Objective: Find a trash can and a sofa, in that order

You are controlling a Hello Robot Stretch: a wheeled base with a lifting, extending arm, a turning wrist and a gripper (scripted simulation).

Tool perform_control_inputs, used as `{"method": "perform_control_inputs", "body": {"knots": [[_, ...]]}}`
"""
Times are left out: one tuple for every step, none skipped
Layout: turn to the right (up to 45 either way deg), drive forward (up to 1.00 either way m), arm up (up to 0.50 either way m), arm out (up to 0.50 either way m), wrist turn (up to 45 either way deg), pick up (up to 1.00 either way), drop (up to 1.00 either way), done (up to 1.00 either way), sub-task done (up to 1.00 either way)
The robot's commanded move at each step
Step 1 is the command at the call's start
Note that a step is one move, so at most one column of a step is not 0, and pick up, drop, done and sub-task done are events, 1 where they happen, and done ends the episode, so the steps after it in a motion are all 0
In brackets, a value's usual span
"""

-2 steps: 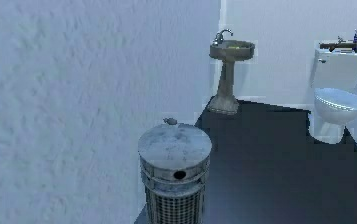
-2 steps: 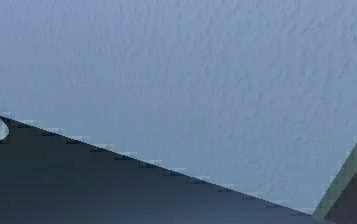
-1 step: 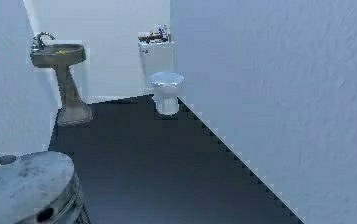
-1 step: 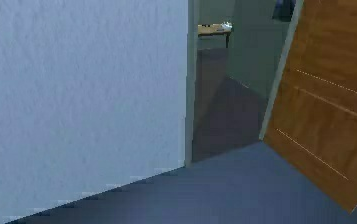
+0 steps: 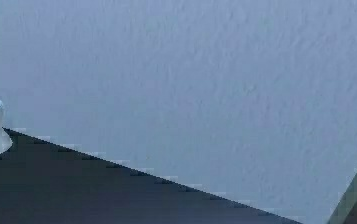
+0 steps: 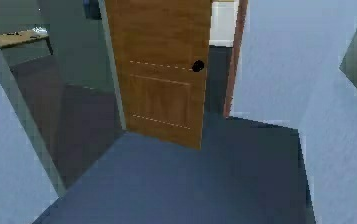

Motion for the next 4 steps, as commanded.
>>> {"method": "perform_control_inputs", "body": {"knots": [[45.0,0.0,0.0,0.0,0.0,0.0,0.0,0.0,0.0],[30.0,0.0,0.0,0.0,0.0,0.0,0.0,0.0,0.0],[0.0,1.0,0.0,0.0,0.0,0.0,0.0,0.0,0.0],[6.0,0.0,0.0,0.0,0.0,0.0,0.0,0.0,0.0]]}}
